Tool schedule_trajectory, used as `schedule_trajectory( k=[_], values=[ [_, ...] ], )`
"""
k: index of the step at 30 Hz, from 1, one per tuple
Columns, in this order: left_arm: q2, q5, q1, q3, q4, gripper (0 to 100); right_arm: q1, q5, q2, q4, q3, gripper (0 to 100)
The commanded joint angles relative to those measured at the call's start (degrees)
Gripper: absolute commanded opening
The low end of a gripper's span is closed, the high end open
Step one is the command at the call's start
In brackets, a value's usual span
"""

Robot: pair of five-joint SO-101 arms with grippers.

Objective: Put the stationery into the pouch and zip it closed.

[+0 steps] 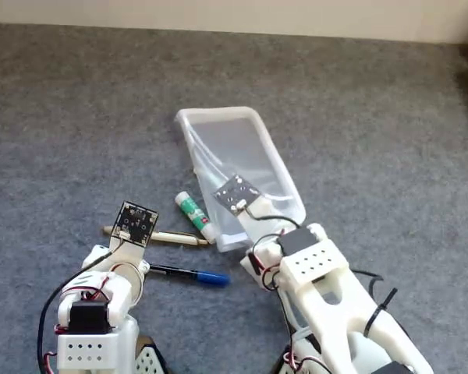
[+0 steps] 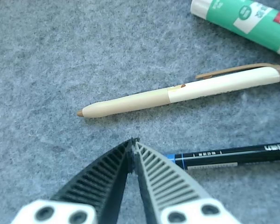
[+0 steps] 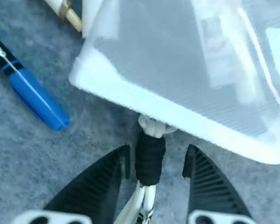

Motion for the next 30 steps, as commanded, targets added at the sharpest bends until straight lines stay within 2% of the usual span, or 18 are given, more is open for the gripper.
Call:
schedule_trajectory(
  k=[1,24,30],
  values=[
    [-0.57,0.44,1.27,1.27,-1.05,0,-0.75,-0.53,0.13,-2.33,1.19,17.4],
    [-0.57,0.44,1.27,1.27,-1.05,0,-0.75,-0.18,0.22,-2.42,3.82,17.3],
    [-0.66,0.44,1.36,1.27,-1.32,0,-0.75,-0.18,0.13,-2.42,3.74,6.9]
  ],
)
